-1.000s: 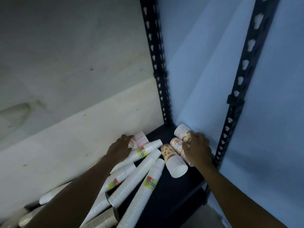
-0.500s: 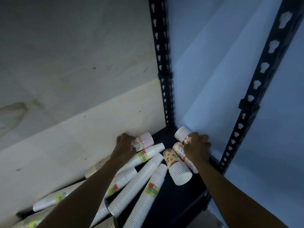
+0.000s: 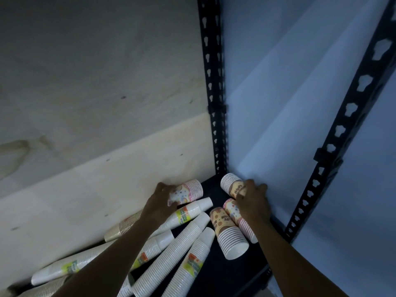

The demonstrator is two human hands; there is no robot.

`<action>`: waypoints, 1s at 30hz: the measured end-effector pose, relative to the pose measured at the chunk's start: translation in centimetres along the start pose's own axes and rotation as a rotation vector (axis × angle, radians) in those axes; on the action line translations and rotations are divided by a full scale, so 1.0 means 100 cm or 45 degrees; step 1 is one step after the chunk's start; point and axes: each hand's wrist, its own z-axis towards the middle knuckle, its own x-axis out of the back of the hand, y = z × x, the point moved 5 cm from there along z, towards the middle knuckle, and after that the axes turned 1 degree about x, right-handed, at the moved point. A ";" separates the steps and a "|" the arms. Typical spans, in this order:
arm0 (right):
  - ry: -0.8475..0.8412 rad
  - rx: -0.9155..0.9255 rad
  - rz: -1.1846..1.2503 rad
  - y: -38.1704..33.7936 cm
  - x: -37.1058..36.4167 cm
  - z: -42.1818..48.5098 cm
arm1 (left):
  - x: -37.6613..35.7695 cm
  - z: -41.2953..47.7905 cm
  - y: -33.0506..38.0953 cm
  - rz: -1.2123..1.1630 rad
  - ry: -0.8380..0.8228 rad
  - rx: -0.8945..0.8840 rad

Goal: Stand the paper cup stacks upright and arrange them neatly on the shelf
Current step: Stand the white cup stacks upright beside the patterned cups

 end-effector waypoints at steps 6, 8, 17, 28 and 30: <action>0.064 0.371 0.564 -0.033 0.029 0.025 | 0.030 0.009 0.030 -0.319 0.159 -0.100; 0.062 0.440 0.674 -0.045 0.040 0.034 | 0.037 0.012 0.035 -0.394 0.200 -0.119; -0.149 0.593 0.627 -0.090 0.009 0.077 | 0.023 0.017 0.027 -0.572 0.355 -0.145; -0.211 0.792 0.404 -0.088 -0.040 0.087 | -0.019 0.039 0.032 -0.503 0.436 -0.254; -0.198 0.803 0.348 -0.085 -0.042 0.088 | -0.022 0.042 0.032 -0.486 0.432 -0.257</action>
